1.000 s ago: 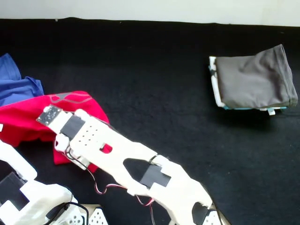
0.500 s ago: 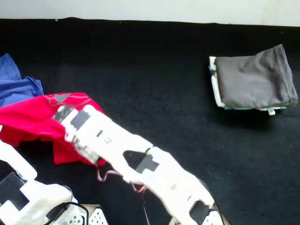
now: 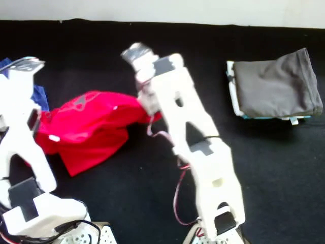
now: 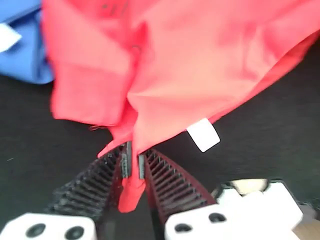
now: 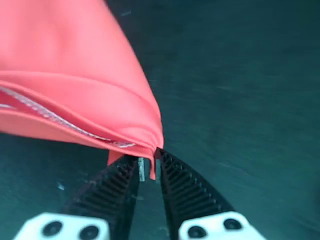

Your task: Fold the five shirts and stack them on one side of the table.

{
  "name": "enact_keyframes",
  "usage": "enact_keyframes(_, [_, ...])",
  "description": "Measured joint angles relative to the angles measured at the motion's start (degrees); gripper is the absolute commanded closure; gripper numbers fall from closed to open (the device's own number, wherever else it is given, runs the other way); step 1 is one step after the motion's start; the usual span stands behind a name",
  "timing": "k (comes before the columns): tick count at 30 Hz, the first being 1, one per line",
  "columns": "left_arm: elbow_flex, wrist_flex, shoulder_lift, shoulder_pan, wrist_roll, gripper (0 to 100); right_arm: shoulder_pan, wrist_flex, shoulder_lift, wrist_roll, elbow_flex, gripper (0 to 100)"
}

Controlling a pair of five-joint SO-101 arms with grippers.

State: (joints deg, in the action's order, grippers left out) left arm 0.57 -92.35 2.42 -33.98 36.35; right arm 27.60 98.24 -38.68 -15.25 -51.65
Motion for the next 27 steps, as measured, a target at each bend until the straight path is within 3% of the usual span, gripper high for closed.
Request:
enact_keyframes(6, [4.04, -1.93, 0.00, 5.71, -1.58, 99, -5.10, 2.02, 4.31, -0.79, -4.92, 99.3])
enact_keyframes(16, [17.76, -7.74, 0.53, 6.07, -2.90, 99, -6.86, 2.29, 18.81, -0.79, -8.70, 99.3])
enact_keyframes(27, [24.26, -8.53, 20.48, 14.59, -6.86, 99, -17.93, -0.70, 32.09, -0.79, -10.37, 99.2])
